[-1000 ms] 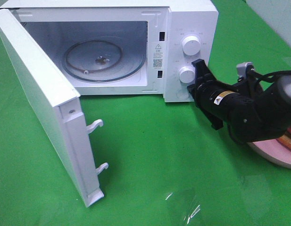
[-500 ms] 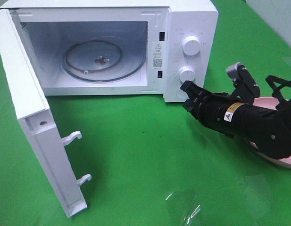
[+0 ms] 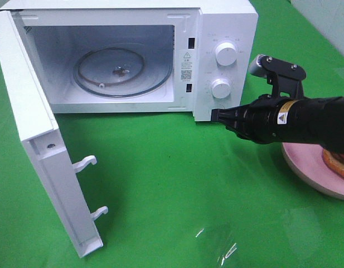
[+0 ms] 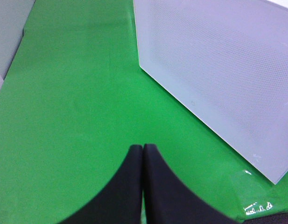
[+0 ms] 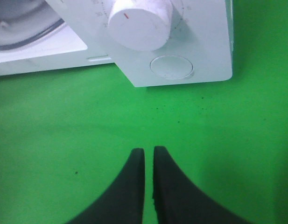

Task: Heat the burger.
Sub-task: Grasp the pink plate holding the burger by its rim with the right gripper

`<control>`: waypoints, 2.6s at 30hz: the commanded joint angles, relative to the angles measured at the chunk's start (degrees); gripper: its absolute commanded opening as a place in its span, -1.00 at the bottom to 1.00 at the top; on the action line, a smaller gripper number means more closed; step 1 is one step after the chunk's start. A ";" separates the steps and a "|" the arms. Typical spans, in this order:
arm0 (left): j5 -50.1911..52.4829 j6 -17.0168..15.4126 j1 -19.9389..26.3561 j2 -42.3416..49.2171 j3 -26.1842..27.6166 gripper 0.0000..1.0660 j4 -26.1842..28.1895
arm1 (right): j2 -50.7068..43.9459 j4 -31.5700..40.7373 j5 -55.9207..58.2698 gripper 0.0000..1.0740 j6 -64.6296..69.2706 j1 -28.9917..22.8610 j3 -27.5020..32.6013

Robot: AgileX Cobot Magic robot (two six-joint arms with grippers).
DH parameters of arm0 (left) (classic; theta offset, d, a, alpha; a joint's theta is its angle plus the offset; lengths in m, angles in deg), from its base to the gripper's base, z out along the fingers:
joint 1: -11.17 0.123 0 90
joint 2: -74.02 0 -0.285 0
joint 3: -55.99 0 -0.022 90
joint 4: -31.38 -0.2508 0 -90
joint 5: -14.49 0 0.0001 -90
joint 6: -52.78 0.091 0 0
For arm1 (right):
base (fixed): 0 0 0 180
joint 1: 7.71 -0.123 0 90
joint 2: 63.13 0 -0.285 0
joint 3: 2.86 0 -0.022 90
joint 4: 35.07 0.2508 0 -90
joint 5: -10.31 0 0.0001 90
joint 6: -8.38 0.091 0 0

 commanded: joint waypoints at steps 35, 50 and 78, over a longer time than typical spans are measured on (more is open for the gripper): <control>0.69 -0.29 0.11 1.32 -0.11 -1.00 -0.11 | 6.76 -10.94 69.27 0.42 -13.52 1.09 -27.85; 0.69 -0.29 0.11 1.32 -0.11 -1.00 -0.11 | 19.37 -10.54 68.81 0.30 -14.78 8.82 -33.52; 0.69 -0.29 0.11 1.32 -0.11 -1.00 -0.11 | 20.63 -13.52 67.55 -1.00 -15.53 6.25 -32.66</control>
